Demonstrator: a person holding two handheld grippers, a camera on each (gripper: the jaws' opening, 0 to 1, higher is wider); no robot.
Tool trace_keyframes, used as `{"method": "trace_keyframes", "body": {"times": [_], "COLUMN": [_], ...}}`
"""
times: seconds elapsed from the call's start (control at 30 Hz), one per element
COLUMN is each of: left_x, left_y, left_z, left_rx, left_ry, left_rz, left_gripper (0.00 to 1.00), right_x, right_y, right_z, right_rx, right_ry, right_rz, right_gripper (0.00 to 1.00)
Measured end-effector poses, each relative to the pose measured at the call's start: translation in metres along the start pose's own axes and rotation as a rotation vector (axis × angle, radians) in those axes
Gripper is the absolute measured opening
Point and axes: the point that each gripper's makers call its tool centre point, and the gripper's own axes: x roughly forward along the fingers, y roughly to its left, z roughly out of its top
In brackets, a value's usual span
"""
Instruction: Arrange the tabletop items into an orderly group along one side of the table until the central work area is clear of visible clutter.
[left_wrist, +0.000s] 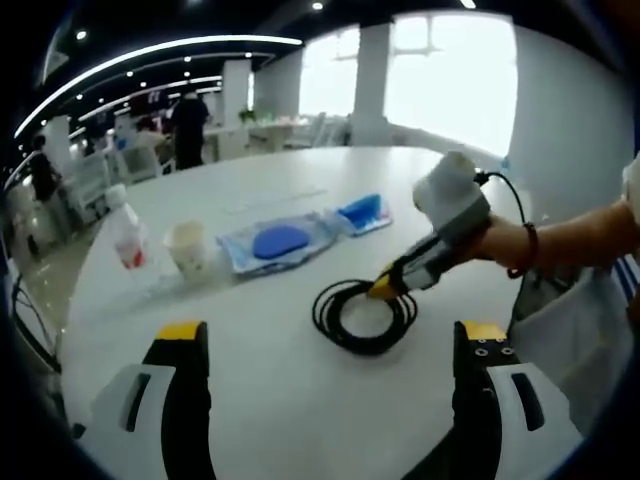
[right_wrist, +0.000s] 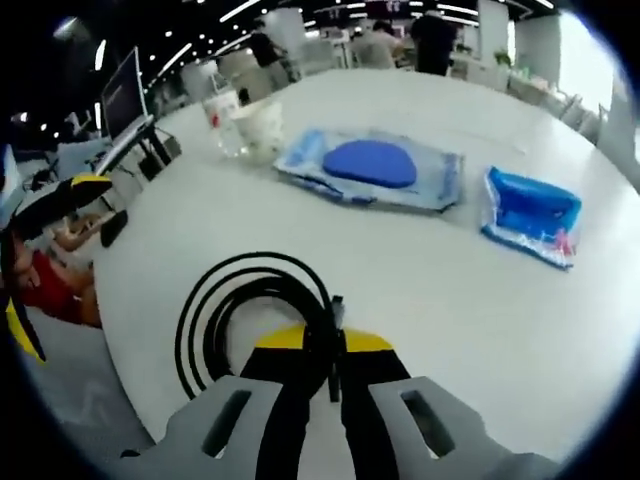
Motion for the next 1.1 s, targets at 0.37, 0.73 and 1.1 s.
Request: {"method": "trace_keyframes", "body": {"times": [0.37,0.73,1.1], "left_x": [0.0,0.0,0.001], "left_y": [-0.001,-0.001,-0.001], "left_z": [0.002,0.0,-0.001], "left_rx": [0.003,0.001,-0.003], "left_ry": [-0.006,0.001,0.007], "left_rz": [-0.003,-0.003,-0.004], "left_gripper": [0.99,0.99,0.99], "right_x": [-0.026,-0.038,-0.034], "right_y": [-0.037,-0.072,-0.095], "right_z": [0.017,0.015,0.014], "right_rx": [0.053,0.085,0.12], "right_ry": [-0.049,-0.047,-0.038], "right_rz": [-0.045,-0.115,-0.156], "right_gripper": [0.1,0.1,0.1]}}
